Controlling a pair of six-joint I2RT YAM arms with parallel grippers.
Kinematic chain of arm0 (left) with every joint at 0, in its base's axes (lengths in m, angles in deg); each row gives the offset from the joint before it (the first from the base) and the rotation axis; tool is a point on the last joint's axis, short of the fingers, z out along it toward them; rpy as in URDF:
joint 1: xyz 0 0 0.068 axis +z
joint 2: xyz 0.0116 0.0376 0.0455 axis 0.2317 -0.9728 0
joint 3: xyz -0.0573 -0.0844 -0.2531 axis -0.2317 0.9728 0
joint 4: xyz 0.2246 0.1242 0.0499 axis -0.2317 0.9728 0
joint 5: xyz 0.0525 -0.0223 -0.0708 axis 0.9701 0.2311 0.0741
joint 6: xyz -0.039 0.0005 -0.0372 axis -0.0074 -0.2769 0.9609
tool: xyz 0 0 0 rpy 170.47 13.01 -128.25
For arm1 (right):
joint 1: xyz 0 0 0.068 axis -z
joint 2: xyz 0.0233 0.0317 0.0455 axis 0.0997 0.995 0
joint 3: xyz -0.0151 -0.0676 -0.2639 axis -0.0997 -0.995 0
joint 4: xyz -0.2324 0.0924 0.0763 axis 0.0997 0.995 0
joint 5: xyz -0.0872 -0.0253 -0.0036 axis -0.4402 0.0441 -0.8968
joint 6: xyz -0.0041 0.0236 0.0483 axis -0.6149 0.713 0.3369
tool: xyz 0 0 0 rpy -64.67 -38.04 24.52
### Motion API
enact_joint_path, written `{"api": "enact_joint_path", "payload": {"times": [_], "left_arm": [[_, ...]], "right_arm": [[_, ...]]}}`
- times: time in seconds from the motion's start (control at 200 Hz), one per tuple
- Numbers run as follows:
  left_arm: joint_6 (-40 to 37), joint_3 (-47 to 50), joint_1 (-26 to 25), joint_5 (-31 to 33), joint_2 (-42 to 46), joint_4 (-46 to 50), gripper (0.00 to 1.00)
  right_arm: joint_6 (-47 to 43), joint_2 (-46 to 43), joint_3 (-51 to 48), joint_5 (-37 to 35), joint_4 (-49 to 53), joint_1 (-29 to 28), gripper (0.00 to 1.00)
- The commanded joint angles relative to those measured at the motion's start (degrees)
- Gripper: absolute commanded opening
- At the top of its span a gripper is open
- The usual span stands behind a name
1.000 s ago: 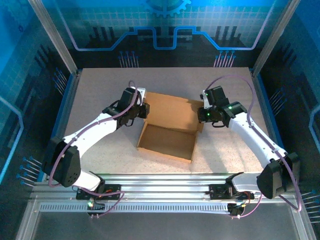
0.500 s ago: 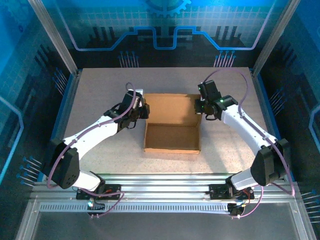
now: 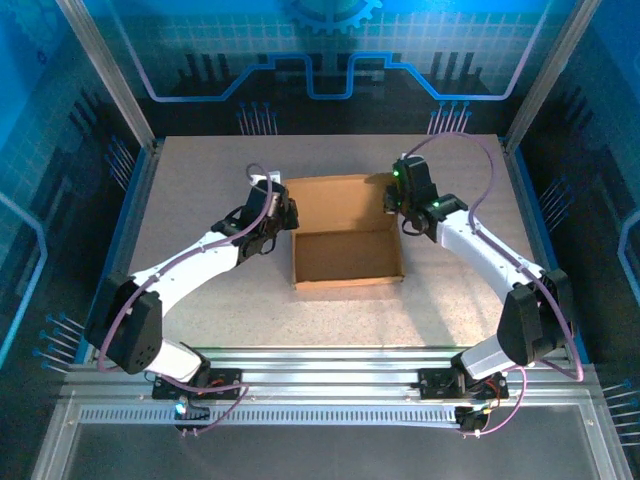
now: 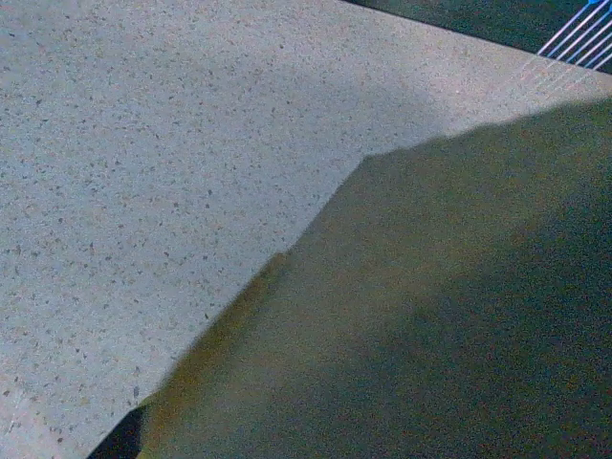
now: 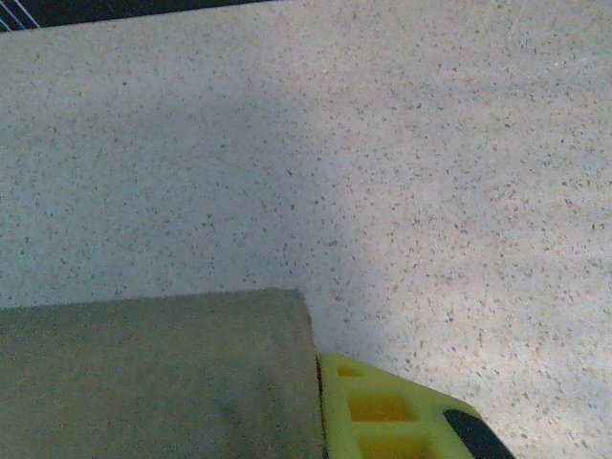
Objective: Fold the paper box
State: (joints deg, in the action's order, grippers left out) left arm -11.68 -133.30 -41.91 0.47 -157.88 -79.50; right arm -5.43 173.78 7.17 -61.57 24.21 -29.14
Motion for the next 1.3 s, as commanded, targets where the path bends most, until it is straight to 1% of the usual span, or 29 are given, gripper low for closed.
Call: {"api": "enact_joint_path", "payload": {"times": [0.0,0.14,0.195,0.385,0.45,0.67,0.821,0.991,1.111,1.296], "left_arm": [[1.96,1.44,-1.17,0.89,-1.37,-6.37,0.15],[0.98,3.53,-1.69,2.42,-1.99,-10.00,0.15],[0.14,5.06,-2.77,3.56,-1.79,-11.48,0.15],[0.92,11.13,-5.17,6.42,1.05,-15.46,0.15],[0.95,12.90,-6.35,7.74,1.78,-16.28,0.15],[0.76,17.18,-8.99,10.50,3.81,-18.10,0.15],[0.81,19.54,-10.59,12.36,5.58,-18.79,0.15],[1.14,20.98,-11.20,13.01,6.92,-18.23,0.15],[1.24,21.46,-11.39,13.58,7.87,-17.79,0.16],[1.04,23.07,-12.02,14.84,8.98,-19.02,0.16]], "right_arm": [[0.62,0.13,-3.47,0.34,-10.80,-1.96,0.11],[-0.11,-0.49,-8.29,-0.59,-17.95,-3.15,0.12],[-0.36,-1.13,-10.67,-1.14,-20.88,-3.63,0.12],[-1.34,-4.01,-16.88,-2.23,-29.05,-5.04,0.12],[-2.15,-5.16,-20.62,-2.97,-31.98,-5.89,0.13],[-2.42,-8.40,-26.83,-4.19,-37.81,-7.75,0.16],[-2.01,-10.98,-30.61,-4.91,-39.81,-9.29,0.18],[-2.28,-12.89,-32.06,-4.88,-39.33,-9.97,0.22],[-2.18,-14.77,-32.35,-3.85,-37.89,-10.07,0.28],[-1.95,-18.10,-32.44,-0.80,-33.41,-9.98,0.41]]}}
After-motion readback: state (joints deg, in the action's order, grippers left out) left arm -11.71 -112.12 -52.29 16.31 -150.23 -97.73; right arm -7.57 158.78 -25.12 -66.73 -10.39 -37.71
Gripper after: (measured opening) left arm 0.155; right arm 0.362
